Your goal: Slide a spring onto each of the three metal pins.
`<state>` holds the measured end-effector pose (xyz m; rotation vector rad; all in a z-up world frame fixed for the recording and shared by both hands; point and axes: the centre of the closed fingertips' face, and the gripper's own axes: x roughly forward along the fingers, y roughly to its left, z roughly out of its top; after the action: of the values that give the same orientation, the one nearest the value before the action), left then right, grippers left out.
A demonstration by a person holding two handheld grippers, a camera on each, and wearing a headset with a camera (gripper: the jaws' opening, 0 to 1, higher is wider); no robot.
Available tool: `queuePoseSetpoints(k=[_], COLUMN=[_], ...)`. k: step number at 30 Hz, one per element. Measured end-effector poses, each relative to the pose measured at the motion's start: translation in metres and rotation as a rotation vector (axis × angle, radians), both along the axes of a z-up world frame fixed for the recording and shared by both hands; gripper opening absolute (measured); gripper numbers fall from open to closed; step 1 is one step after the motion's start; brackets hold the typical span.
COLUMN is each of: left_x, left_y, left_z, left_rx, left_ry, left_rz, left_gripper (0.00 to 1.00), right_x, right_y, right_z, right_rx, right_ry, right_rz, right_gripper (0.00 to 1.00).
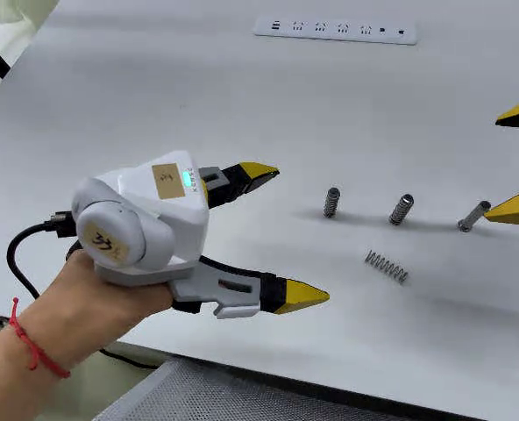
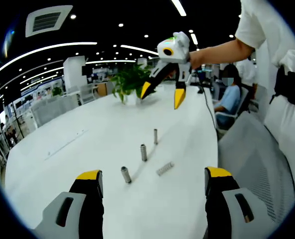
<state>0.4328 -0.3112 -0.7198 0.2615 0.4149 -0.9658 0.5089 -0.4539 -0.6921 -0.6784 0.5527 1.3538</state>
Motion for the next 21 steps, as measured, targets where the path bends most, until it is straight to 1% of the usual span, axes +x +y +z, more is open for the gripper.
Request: queuePoseSetpoints(k=[2, 4, 5, 6, 7, 8, 11, 12, 14, 15, 17, 20, 21], left_x=[0.0, 0.001, 0.001, 0.002, 0.003, 0.003, 0.004, 0.004, 0.003, 0.003, 0.003, 0.005, 0.005], left_y=[-0.003, -0.006, -0.008, -0.009, -0.012, -0.013, -0.02, -0.023, -0.028, -0.032, -0.037, -0.043, -0.046], left_z=[0.001, 0.002, 0.002, 0.002, 0.002, 0.002, 0.0, -0.002, -0.005, -0.006, -0.009, -0.013, -0.015], left_rx=[0.024, 0.042, 0.059, 0.067, 0.077, 0.081, 0.109, 0.13, 0.145, 0.154, 0.167, 0.19, 0.196], left_ry=[-0.001, -0.002, -0.005, -0.006, -0.007, -0.007, -0.002, -0.001, 0.004, 0.005, 0.012, 0.013, 0.018], left_rz=[-0.025, -0.044, -0.06, -0.069, -0.082, -0.086, -0.125, -0.144, -0.171, -0.187, -0.213, -0.239, -0.253], left_gripper=[0.85, 0.84, 0.84, 0.83, 0.83, 0.83, 0.81, 0.8, 0.79, 0.78, 0.77, 0.74, 0.73], right_x=[-0.005, -0.008, -0.011, -0.013, -0.016, -0.016, -0.022, -0.025, -0.028, -0.031, -0.035, -0.037, -0.039], right_y=[-0.014, -0.024, -0.031, -0.035, -0.041, -0.043, -0.058, -0.062, -0.068, -0.073, -0.08, -0.088, -0.091], right_z=[0.0, -0.001, -0.003, -0.004, -0.006, -0.006, -0.014, -0.017, -0.022, -0.026, -0.033, -0.04, -0.041], right_rx=[0.033, 0.053, 0.07, 0.08, 0.103, 0.111, 0.154, 0.172, 0.195, 0.206, 0.218, 0.227, 0.238], right_ry=[0.003, 0.006, 0.007, 0.011, 0.015, 0.015, 0.026, 0.035, 0.038, 0.048, 0.053, 0.064, 0.062], right_rz=[-0.037, -0.059, -0.076, -0.087, -0.103, -0.111, -0.155, -0.167, -0.18, -0.189, -0.192, -0.207, -0.211], right_gripper=[0.64, 0.66, 0.67, 0.69, 0.7, 0.72, 0.75, 0.76, 0.79, 0.8, 0.82, 0.84, 0.85])
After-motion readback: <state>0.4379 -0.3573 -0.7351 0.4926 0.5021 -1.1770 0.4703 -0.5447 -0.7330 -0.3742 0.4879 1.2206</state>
